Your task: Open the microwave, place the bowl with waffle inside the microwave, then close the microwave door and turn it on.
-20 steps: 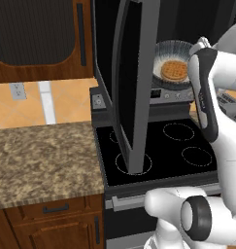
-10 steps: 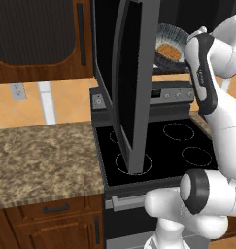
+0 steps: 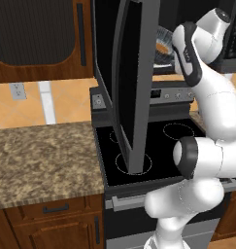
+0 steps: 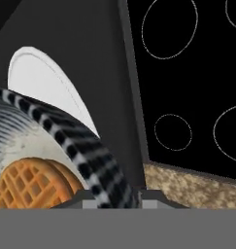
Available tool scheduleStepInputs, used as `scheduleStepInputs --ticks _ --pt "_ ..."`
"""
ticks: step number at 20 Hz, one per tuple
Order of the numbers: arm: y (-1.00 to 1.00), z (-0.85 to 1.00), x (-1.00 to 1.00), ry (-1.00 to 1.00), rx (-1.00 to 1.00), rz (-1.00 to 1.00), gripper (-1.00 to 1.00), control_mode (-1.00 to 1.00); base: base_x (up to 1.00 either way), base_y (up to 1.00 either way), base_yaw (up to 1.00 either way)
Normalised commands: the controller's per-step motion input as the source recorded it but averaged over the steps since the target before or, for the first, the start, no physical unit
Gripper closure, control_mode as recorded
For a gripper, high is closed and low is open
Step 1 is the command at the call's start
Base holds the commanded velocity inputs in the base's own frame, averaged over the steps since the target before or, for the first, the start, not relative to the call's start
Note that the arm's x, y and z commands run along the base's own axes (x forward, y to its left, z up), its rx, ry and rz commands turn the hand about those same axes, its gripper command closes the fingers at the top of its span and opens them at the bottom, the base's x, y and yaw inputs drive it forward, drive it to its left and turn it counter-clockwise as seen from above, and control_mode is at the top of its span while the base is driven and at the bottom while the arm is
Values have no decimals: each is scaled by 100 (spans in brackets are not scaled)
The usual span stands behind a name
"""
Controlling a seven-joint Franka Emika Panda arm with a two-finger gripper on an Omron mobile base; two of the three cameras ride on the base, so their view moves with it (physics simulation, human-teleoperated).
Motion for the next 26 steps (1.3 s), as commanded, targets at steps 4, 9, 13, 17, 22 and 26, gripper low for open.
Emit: scheduleStepInputs --ticks 4,9,13,17,22,26 --pt "13 -27 70 3 -1 -4 100 -100 0 0 0" --pt "19 -40 59 1 -4 -3 100 -100 0 0 0" --pt "13 -12 34 9 -1 0 -100 -100 0 0 0" --pt "-10 0 -12 0 2 1 -100 -100 0 0 0" --pt "-10 7 -24 -3 1 7 -100 -100 0 0 0" --pt "-23 43 -21 -14 11 5 -100 -100 0 0 0"
